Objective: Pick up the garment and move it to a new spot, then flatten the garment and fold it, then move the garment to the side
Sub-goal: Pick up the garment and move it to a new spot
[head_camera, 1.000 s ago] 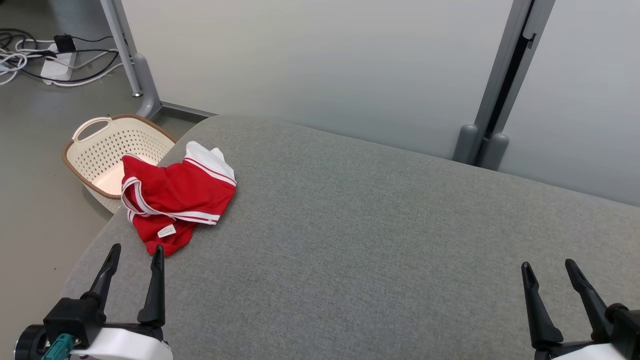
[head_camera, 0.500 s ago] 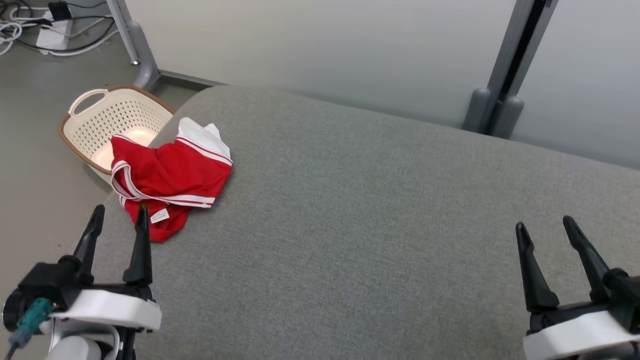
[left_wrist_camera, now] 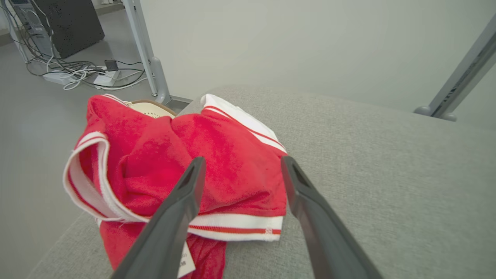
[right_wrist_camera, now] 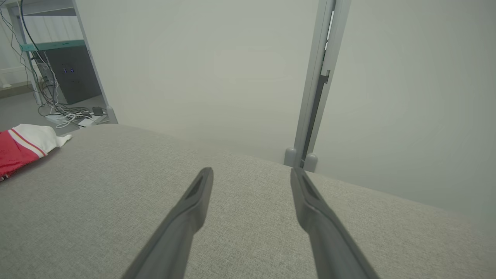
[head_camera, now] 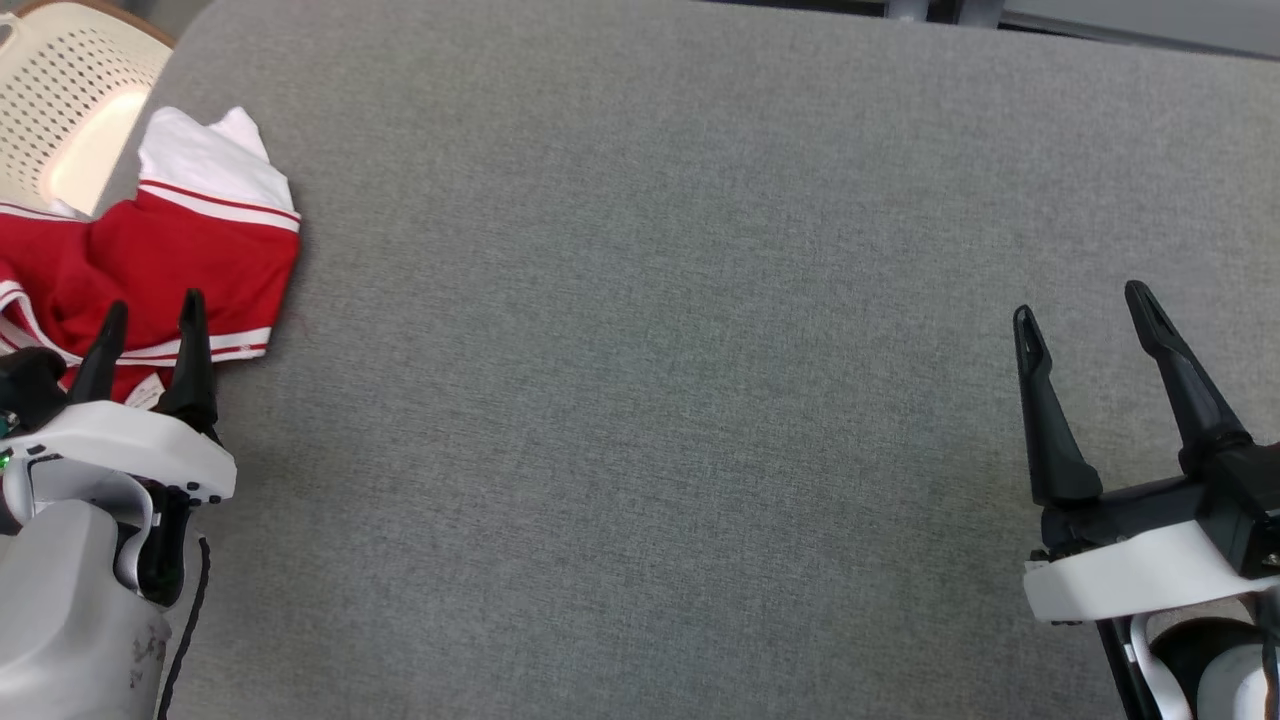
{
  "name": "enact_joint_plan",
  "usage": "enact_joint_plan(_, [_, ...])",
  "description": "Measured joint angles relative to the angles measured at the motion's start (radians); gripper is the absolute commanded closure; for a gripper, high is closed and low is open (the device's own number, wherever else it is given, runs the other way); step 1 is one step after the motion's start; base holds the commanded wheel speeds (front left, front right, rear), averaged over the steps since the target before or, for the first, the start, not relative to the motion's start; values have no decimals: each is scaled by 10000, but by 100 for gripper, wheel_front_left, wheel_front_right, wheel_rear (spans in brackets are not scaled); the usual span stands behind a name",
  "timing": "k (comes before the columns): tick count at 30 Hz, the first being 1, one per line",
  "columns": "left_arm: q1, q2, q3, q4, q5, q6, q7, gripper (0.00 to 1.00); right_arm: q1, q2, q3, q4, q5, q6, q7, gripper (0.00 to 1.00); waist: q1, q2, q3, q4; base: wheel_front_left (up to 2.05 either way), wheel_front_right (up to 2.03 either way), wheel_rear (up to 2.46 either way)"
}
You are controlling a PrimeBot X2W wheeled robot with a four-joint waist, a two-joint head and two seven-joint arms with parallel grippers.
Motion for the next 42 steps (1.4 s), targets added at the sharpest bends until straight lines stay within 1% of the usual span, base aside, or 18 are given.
enact_joint_plan(4, [-926, -10, -784, 1569, -278, -77, -6, 0, -296, -2, 136, -56, -155, 0, 73, 0, 0, 0, 698, -249, 0, 0, 0])
enact_joint_plan(7, [-1313, 48, -1561, 2232, -650, -79, 128, 0, -423, 0, 138, -59, -171, 0, 77, 0, 0, 0, 1019, -409, 0, 0, 0])
enact_joint_plan(9, [-1510, 184, -1797, 2529, -1087, -84, 123, 0, -514, -2, 123, -50, -178, 0, 27, 0, 0, 0, 1143, -509, 0, 0, 0])
enact_joint_plan(10, [-1586, 295, -1965, 2635, -1191, -84, 123, 4, -576, -4, 130, -29, -182, 0, -19, 0, 0, 0, 1175, -559, 0, 0, 0])
enact_joint_plan(11, [-1629, 395, -2144, 2713, -1275, -84, 119, 56, -589, -2, 113, -6, -148, 0, -46, 0, 0, 0, 1191, -592, 0, 0, 0])
enact_joint_plan(12, [-1677, 451, -2299, 2798, -1377, -84, 94, 100, -591, -4, 90, 17, -121, 0, -82, 0, 0, 0, 1202, -596, 0, 0, 0])
enact_joint_plan(16, [-1837, 780, -2654, 2901, -1467, -84, 21, 100, -593, -2, -10, 192, -59, 0, -201, 0, 0, 0, 1103, -543, 0, 0, 0])
enact_joint_plan(17, [-1858, 834, -2579, 2823, -1446, -84, 13, 100, -587, -2, -59, 238, -33, 0, -234, 0, 0, 0, 1041, -523, 0, 0, 0])
enact_joint_plan(22, [-1541, 1152, -1277, 1206, -593, -67, 0, 100, -370, -4, -213, 512, 211, 0, -483, 0, 0, 0, 491, -419, 0, 0, 0])
enact_joint_plan(27, [-222, 972, 31, -838, 520, 15, -8, 100, -35, -2, -332, 821, 604, 0, -729, 0, 0, 0, -284, -379, 0, 0, 0])
enact_joint_plan(28, [-222, 972, 31, -838, 520, 15, -8, 100, -35, -2, -332, 821, 604, 0, -729, 0, 0, 0, -284, -379, 0, 0, 0])
enact_joint_plan(29, [47, 899, 238, -1246, 675, 15, -6, 100, 53, -6, -336, 872, 667, 0, -765, 0, 0, 0, -449, -379, 0, 0, 0])
enact_joint_plan(30, [651, 723, 608, -2061, 955, 13, -6, 100, 198, -4, -326, 968, 813, 0, -836, 0, 0, 0, -780, -394, 0, 0, 0])
enact_joint_plan(31, [651, 723, 608, -2061, 955, 13, -6, 100, 198, -4, -326, 968, 813, 0, -836, 0, 0, 0, -780, -394, 0, 0, 0])
enact_joint_plan(34, [1612, 508, 874, -3225, 1415, 15, -8, 100, 444, -4, -276, 1122, 1074, 0, -961, 0, 0, 0, -1257, -466, 0, 0, 0])
enact_joint_plan(36, [2259, 345, 857, -3944, 1674, 35, -8, 100, 638, -4, -261, 1206, 1187, 0, -1028, 0, 0, 0, -1570, -550, 0, 0, 0])
enact_joint_plan(39, [3118, 167, 593, -4911, 1996, 104, -8, 100, 910, -6, -217, 1304, 1417, 0, -1093, 0, 0, 0, -1986, -741, 0, 0, 0])
enact_joint_plan(42, [3795, 31, 217, -5683, 2144, 150, 150, 100, 1100, -6, -148, 1356, 1609, 0, -1174, 0, 0, 0, -2246, -1090, 0, 0, 0])
